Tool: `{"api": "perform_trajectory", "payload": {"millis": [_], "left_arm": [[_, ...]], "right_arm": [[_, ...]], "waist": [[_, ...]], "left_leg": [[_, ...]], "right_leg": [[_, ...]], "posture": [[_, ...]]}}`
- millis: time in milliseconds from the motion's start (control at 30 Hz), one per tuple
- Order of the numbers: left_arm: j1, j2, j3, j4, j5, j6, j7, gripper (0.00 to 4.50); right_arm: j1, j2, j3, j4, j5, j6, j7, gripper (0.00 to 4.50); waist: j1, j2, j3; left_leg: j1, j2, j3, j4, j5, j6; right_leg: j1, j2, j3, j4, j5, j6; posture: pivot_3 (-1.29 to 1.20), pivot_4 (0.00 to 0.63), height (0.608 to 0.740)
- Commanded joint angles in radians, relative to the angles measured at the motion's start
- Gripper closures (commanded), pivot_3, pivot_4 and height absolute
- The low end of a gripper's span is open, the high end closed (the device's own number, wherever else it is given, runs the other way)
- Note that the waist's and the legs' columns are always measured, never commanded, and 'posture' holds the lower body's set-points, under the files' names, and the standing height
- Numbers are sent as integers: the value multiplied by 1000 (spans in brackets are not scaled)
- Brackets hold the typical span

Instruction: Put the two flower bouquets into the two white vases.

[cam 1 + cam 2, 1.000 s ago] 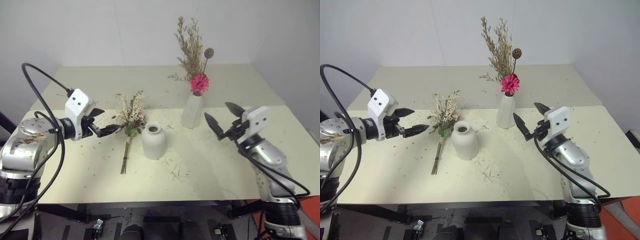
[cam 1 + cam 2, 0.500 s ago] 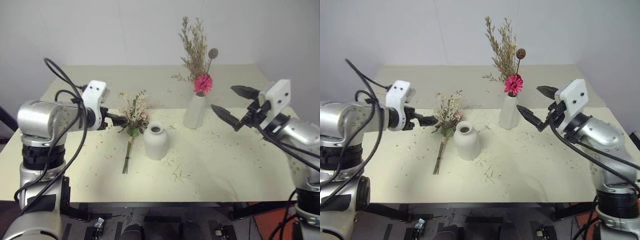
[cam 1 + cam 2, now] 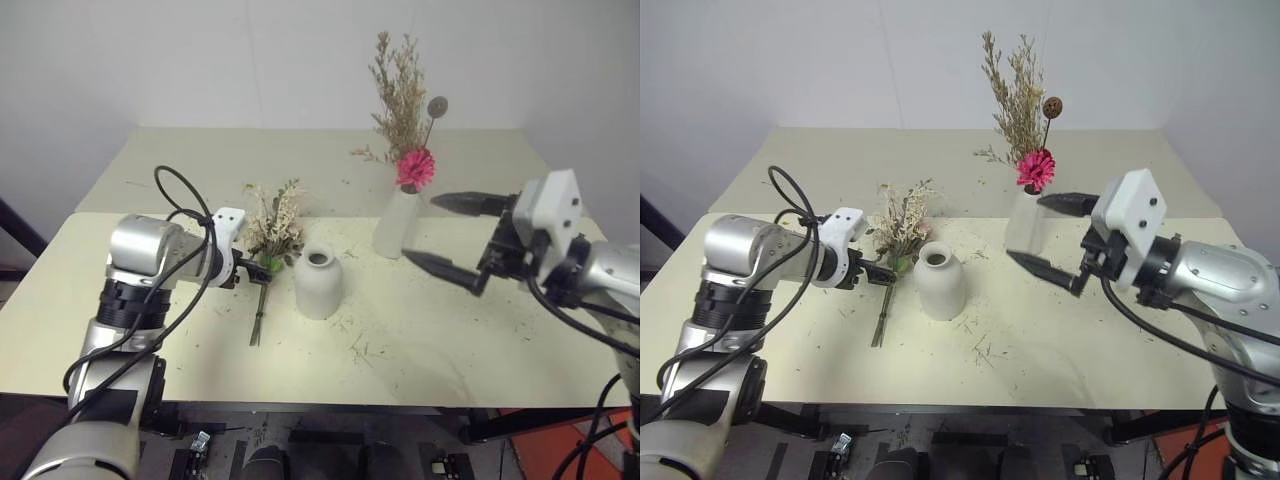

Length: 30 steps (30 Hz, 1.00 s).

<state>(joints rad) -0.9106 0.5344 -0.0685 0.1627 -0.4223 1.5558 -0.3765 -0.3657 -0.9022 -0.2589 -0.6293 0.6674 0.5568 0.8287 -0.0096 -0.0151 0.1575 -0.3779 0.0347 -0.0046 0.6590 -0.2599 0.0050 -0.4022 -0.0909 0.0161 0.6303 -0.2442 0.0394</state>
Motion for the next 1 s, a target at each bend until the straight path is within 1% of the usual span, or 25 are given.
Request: {"api": "perform_trajectory", "payload": {"millis": [33, 167, 233, 300, 500, 567, 600, 667, 767, 867, 933, 1000], "left_arm": [[-56, -18, -17, 62, 24, -59, -17, 0], [-89, -43, -48, 158, 42, -105, -43, 0], [-104, -46, -71, 187, 51, -122, -62, 397], [-116, -44, -90, 204, 58, -136, -79, 928], [-149, -55, -95, 257, 98, -171, -75, 2917], [-153, -56, -95, 258, 110, -195, -76, 3534], [-148, -51, -102, 242, 114, -215, -87, 3934], [-142, -49, -101, 223, 123, -240, -93, 4411], [-140, -61, -53, 228, 141, -293, -56, 4412], [-154, -96, 79, 237, 140, -386, 39, 4412], [-134, -130, 190, 189, 127, -554, 106, 4412], [-85, -143, 223, 111, 143, -796, 99, 4412]], "right_arm": [[6, -9, -43, -44, 35, 14, -20, 17], [49, -11, -45, -52, -4, 7, -50, 17], [59, -8, -44, -58, -12, 3, -66, 0], [65, -6, -44, -62, -17, 3, -78, 0], [82, 1, -36, -68, -31, -7, -97, 0], [86, 5, -32, -69, -35, -11, -100, 0], [88, 8, -30, -69, -38, -14, -102, 0], [90, 14, -25, -65, -49, -22, -106, 0], [90, 20, -21, -57, -62, -30, -105, 0], [93, 23, -23, -55, -69, -35, -105, 0], [98, 25, -31, -58, -71, -32, -110, 0], [108, 25, -47, -64, -61, -23, -112, 0]], "waist": [[-3, 0, 0], [-2, 0, 0], [-4, 0, 0], [-4, 0, 0], [-2, 0, 0], [-2, 0, 0], [-2, 0, 0], [-2, 0, 0], [-2, 0, 0], [-2, 0, 0], [-2, 0, 0], [-2, 0, 0]], "left_leg": [[0, 0, 0, 0, 0, 0], [1, 0, 0, 1, 0, 0], [1, -1, 0, 1, 0, 0], [1, -1, 0, 1, 0, 0], [0, -1, 0, 1, 0, 0], [0, -1, 0, 1, 0, 0], [0, -1, 0, 1, 0, 0], [0, -1, 0, 1, 0, 0], [0, -1, 0, 1, 0, 0], [0, 0, 0, 1, 0, 0], [0, 0, 0, 1, 0, 0], [-1, 0, 0, 1, 0, 0]], "right_leg": [[0, 0, 0, 0, 0, 0], [0, 0, 0, 0, 0, 0], [0, 0, 0, -1, 0, 0], [0, 0, 1, -1, 0, 0], [0, 0, 0, -1, 0, 0], [0, 0, 0, -1, 0, 0], [0, 0, 0, -1, 0, 0], [0, 0, 0, -1, 0, 0], [0, 0, 0, -1, 0, 0], [0, 0, 0, -1, 0, 0], [0, 0, 0, -1, 0, 0], [-1, -1, 0, -1, 0, 0]], "posture": [[0, 150, 740], [0, 150, 740], [0, 150, 740], [0, 150, 740], [0, 150, 740], [0, 150, 740], [0, 150, 740], [0, 150, 740], [0, 150, 740], [0, 150, 740], [0, 150, 740], [0, 150, 740]]}}
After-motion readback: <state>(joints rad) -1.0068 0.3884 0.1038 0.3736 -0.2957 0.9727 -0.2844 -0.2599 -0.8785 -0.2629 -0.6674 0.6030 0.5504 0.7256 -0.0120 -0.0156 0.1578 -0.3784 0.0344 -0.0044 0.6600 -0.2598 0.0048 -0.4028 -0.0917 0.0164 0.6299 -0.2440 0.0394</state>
